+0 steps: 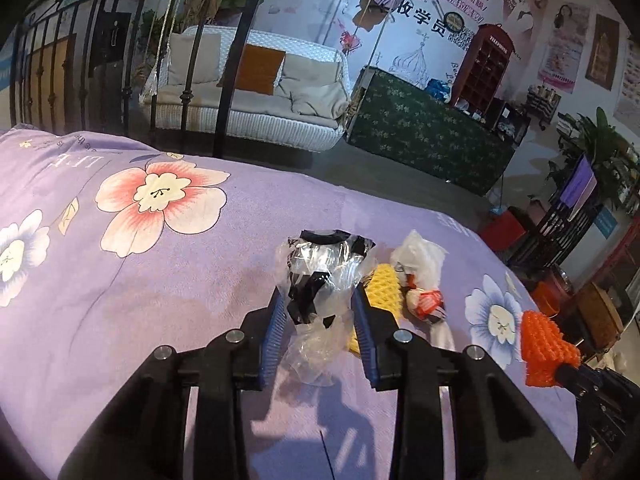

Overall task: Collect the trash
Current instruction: 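Grasp the clear plastic bag with the left tool while the right tool grasps the orange mesh net, then carry the plastic bag and orange net over the black bin and release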

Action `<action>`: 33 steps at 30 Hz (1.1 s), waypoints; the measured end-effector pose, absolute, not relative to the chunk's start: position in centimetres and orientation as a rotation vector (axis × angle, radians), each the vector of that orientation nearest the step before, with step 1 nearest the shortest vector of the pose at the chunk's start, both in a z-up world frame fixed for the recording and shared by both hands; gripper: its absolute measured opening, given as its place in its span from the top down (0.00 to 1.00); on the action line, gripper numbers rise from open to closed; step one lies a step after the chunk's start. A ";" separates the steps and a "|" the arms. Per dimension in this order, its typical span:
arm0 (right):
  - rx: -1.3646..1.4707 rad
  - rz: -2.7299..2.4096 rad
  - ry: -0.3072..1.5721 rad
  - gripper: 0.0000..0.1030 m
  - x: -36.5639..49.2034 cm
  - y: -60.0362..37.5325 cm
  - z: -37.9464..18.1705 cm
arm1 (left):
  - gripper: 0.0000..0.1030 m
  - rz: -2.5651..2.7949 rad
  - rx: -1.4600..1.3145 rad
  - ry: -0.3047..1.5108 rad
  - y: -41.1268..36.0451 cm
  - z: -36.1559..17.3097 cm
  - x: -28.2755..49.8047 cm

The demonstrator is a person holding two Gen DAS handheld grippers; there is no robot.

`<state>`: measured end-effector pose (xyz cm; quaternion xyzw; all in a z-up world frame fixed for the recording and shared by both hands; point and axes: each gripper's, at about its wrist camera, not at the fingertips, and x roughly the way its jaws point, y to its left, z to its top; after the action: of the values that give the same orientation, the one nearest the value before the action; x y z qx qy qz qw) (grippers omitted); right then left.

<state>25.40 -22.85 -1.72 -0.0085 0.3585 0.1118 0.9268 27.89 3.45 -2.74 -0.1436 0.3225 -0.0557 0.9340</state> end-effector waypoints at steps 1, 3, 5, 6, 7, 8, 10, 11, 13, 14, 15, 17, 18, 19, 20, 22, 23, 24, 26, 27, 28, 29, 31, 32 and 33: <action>-0.016 0.230 0.731 0.81 24.7 -23.0 -1.6 | 0.69 -0.126 -0.291 0.650 3.1 -2.5 27.1; -0.012 0.233 0.723 0.81 23.5 -22.9 -1.5 | 0.69 -0.155 -0.282 0.628 2.4 -1.8 24.7; -0.006 0.232 0.716 0.81 22.0 -22.9 -1.3 | 0.69 -0.187 -0.274 0.615 1.4 -1.4 22.7; 0.000 0.233 0.713 0.81 21.3 -23.0 -1.3 | 0.69 -0.197 -0.273 0.609 0.9 -1.3 21.8; 0.009 0.233 0.709 0.81 20.4 -23.1 -1.2 | 0.69 -0.209 -0.275 0.603 0.5 -1.2 20.7; 0.019 0.233 0.707 0.81 19.7 -23.4 -1.2 | 0.69 -0.229 -0.278 0.604 0.0 -1.2 19.8; 0.041 0.229 0.704 0.81 18.0 -23.9 -1.2 | 0.69 -0.262 -0.285 0.611 -1.0 -1.4 18.4; 0.052 0.226 0.700 0.81 17.1 -24.2 -1.1 | 0.69 -0.281 -0.291 0.615 -1.5 -1.5 17.6; 0.069 0.214 0.693 0.81 15.2 -25.2 -1.0 | 0.69 -0.313 -0.291 0.623 -2.5 -1.7 16.4; 0.078 0.205 0.688 0.81 14.3 -25.8 -1.0 | 0.69 -0.331 -0.289 0.626 -3.0 -1.8 15.8; 0.085 0.198 0.685 0.81 13.6 -26.3 -1.0 | 0.69 -0.350 -0.285 0.628 -3.7 -1.8 15.2; 0.102 0.176 0.681 0.81 11.8 -27.7 -0.9 | 0.69 -0.378 -0.287 0.630 -4.8 -1.9 14.1; 0.115 0.158 0.676 0.81 10.7 -28.7 -0.8 | 0.69 -0.397 -0.287 0.634 -5.4 -1.9 13.7; 0.123 0.145 0.675 0.81 10.0 -29.4 -0.9 | 0.69 -0.419 -0.282 0.638 -6.1 -1.9 13.3; 0.131 0.128 0.674 0.81 9.3 -30.3 -0.9 | 0.69 -0.437 -0.272 0.639 -6.9 -1.8 13.0; 0.147 0.083 0.671 0.81 7.6 -32.2 -0.9 | 0.69 -0.474 -0.248 0.638 -8.5 -1.7 12.5; 0.155 0.059 0.669 0.81 6.8 -33.3 -1.0 | 0.69 -0.497 -0.240 0.641 -9.3 -1.6 12.3; 0.162 0.030 0.668 0.81 5.9 -34.5 -1.0 | 0.69 -0.525 -0.235 0.645 -10.2 -1.6 12.1; 0.173 -0.021 0.665 0.81 4.5 -36.5 -1.0 | 0.69 -0.570 -0.217 0.644 -12.0 -1.7 11.4; 0.180 -0.062 0.663 0.81 3.6 -37.9 -1.0 | 0.69 -0.590 -0.202 0.640 -12.9 -1.6 11.2; 0.187 -0.097 0.661 0.81 2.8 -39.1 -1.0 | 0.69 -0.607 -0.190 0.637 -13.6 -1.6 10.9; 0.195 -0.126 0.663 0.81 2.2 -40.0 -1.1 | 0.69 -0.628 -0.180 0.635 -14.3 -1.5 10.8; 0.219 -0.207 0.678 0.81 1.0 -42.6 -1.6 | 0.69 -0.671 -0.159 0.633 -16.0 -1.4 10.4; 0.230 -0.245 0.686 0.81 0.6 -43.7 -2.0 | 0.69 -0.691 -0.147 0.630 -16.8 -1.3 10.3; 0.241 -0.285 0.698 0.81 0.3 -44.7 -2.5 | 0.69 -0.712 -0.136 0.628 -17.5 -1.2 10.3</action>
<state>0.26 -44.71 -2.46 0.1172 0.3400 -0.1390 0.9227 10.27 -17.46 -1.24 -0.0654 0.3019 -0.3423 0.8873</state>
